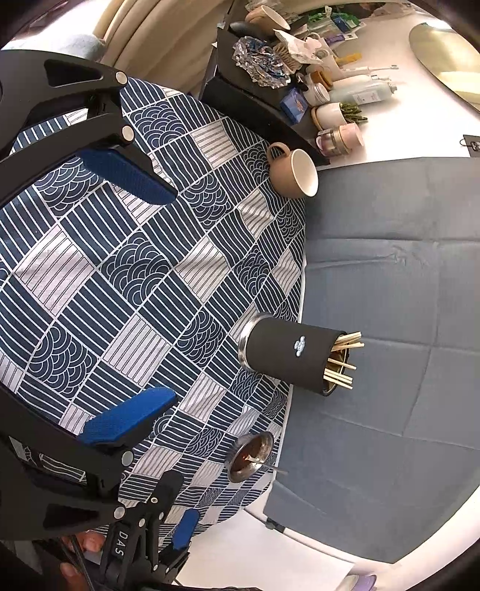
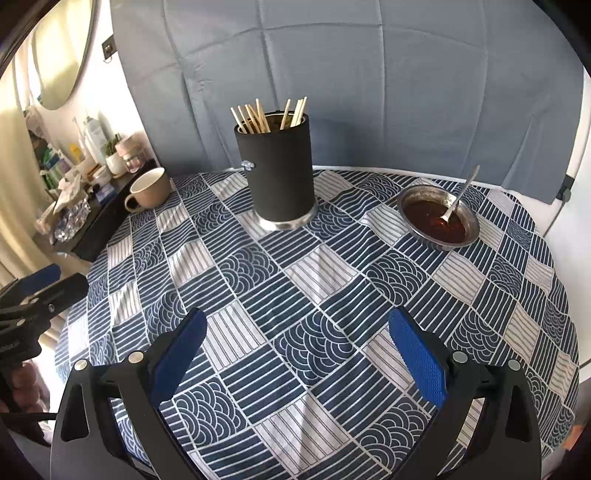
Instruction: Organize utensils
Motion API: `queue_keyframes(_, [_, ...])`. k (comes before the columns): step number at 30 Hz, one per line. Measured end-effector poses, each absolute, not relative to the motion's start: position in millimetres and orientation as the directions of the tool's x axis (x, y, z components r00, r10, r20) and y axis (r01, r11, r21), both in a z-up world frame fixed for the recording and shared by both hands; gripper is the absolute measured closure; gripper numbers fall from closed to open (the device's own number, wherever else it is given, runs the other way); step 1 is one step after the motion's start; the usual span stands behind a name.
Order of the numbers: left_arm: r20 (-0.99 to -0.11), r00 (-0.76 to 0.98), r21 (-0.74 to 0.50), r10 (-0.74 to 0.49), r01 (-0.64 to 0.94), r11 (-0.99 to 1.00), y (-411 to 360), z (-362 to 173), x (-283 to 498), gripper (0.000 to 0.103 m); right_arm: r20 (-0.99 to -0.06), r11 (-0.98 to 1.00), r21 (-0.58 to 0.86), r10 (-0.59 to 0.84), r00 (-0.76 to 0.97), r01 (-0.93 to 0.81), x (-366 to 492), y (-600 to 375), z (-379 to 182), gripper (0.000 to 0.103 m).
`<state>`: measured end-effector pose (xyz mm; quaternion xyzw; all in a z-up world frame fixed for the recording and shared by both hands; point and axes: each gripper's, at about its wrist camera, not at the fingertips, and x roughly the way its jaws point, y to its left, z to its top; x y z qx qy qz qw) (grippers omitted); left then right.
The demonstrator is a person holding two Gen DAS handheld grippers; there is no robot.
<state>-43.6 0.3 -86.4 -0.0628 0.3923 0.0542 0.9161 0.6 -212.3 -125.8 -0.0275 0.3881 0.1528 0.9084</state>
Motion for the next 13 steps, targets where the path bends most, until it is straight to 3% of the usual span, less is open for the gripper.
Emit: queue_keyframes(13, [-0.743,0.663,-0.001,0.09,-0.136,0.991,-9.2,-89.4,-40.7,0.006,-0.716,0.952,0.075,0.26,0.648,-0.298,0.8,-212.5,-126.4,0.008])
